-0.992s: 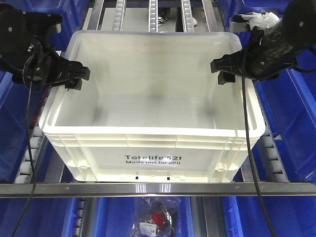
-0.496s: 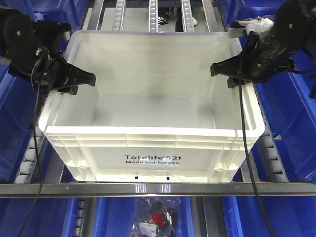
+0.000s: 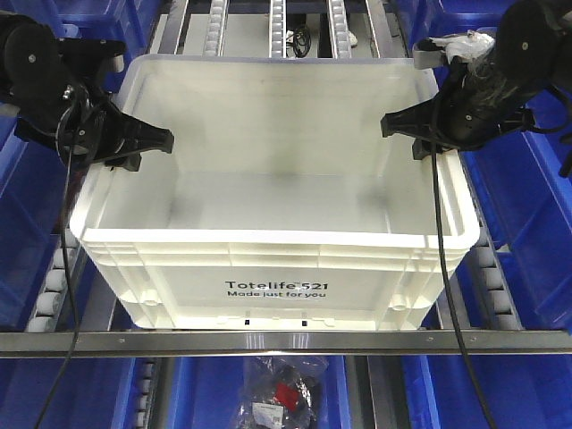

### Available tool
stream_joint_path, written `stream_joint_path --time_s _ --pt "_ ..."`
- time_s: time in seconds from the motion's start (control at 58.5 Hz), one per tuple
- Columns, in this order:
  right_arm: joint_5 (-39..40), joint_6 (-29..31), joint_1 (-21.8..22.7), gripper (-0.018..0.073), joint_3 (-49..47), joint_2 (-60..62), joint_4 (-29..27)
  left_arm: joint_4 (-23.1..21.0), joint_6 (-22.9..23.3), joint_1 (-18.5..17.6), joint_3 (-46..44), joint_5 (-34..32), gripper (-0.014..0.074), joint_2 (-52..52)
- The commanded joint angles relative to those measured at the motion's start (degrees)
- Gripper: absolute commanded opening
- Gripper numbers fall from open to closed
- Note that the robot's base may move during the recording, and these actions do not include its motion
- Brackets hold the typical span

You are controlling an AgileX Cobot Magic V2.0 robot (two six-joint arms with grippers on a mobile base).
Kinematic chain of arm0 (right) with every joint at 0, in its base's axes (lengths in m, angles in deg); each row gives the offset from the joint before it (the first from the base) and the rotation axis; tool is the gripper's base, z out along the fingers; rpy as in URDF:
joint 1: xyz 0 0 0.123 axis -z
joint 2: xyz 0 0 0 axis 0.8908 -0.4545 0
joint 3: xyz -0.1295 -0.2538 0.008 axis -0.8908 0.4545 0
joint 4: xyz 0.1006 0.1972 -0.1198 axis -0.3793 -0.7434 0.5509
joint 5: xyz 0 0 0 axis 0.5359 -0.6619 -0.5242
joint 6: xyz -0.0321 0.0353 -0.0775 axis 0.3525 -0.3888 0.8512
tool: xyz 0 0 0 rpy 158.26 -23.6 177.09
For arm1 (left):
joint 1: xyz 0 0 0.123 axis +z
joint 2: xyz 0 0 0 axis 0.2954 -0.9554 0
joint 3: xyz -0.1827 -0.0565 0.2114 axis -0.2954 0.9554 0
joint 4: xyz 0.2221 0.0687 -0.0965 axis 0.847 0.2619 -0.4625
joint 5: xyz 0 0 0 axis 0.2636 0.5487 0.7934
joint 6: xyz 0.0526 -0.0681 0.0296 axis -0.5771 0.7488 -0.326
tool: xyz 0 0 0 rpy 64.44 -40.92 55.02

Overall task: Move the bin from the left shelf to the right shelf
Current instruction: 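Lift the white tote with both grippers and pull it toward the robot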

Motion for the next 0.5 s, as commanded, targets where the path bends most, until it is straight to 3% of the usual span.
stream_joint_path --time_s 0.0,0.274,0.479 --pt "-1.4 -0.2 -0.1 -0.0004 -3.8 4.1 0.3 1.9 1.3 0.0 -1.7 -0.8 -0.0007 5.2" --pt "-3.1 -2.2 -0.2 -0.0003 -6.4 8.6 0.4 -1.3 2.2 0.0 -1.7 0.8 -0.0007 10.3" --pt "-2.7 -4.7 -0.2 -0.0001 -2.8 11.6 1.3 -2.6 2.3 -0.1 -1.7 2.7 -0.0007 14.0"
